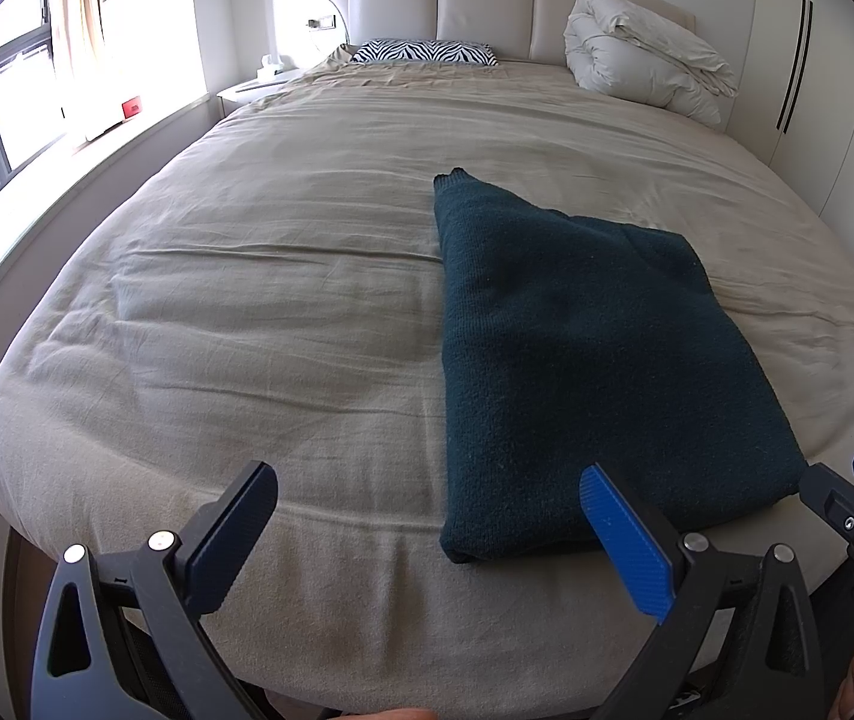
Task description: Fold small clothes
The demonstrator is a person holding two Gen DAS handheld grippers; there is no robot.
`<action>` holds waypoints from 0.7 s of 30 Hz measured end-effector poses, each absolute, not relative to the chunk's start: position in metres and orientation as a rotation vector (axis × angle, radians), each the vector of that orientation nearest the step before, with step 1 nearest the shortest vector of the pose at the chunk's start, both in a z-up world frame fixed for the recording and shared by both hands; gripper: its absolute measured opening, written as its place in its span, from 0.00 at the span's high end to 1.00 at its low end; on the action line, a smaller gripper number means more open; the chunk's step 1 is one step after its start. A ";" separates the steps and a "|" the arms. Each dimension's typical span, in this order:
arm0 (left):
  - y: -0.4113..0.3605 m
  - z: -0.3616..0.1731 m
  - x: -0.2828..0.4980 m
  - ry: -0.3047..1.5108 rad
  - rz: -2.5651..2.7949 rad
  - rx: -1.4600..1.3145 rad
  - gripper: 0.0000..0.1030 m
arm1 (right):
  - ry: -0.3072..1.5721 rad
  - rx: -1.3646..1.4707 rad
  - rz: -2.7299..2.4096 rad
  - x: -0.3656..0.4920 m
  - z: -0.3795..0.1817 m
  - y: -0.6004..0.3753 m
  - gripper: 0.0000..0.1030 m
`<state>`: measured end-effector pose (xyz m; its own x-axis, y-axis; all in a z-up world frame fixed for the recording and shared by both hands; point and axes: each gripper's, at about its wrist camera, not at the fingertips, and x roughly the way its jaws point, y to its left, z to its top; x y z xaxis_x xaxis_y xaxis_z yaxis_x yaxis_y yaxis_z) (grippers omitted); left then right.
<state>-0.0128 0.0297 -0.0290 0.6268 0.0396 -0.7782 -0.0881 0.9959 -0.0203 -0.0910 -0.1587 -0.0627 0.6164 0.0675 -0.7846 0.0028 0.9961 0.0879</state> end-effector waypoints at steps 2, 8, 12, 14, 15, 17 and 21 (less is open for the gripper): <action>0.030 -0.029 -0.013 0.891 0.073 -0.058 0.00 | 0.907 0.083 0.038 -0.091 -0.063 -0.159 0.00; 0.030 -0.029 -0.014 0.891 0.073 -0.058 0.00 | 0.906 0.084 0.037 -0.091 -0.063 -0.159 0.00; 0.030 -0.029 -0.013 0.891 0.073 -0.058 0.00 | 0.908 0.084 0.038 -0.091 -0.064 -0.159 0.00; 0.030 -0.029 -0.013 0.891 0.073 -0.058 0.00 | 0.909 0.084 0.038 -0.091 -0.065 -0.158 0.00; 0.030 -0.029 -0.013 0.891 0.073 -0.058 0.00 | 0.908 0.085 0.038 -0.091 -0.064 -0.159 0.00; 0.030 -0.029 -0.013 0.892 0.072 -0.058 0.00 | 0.908 0.085 0.038 -0.091 -0.065 -0.158 0.00; 0.030 -0.029 -0.013 0.891 0.073 -0.057 0.00 | 0.909 0.085 0.039 -0.091 -0.064 -0.159 0.00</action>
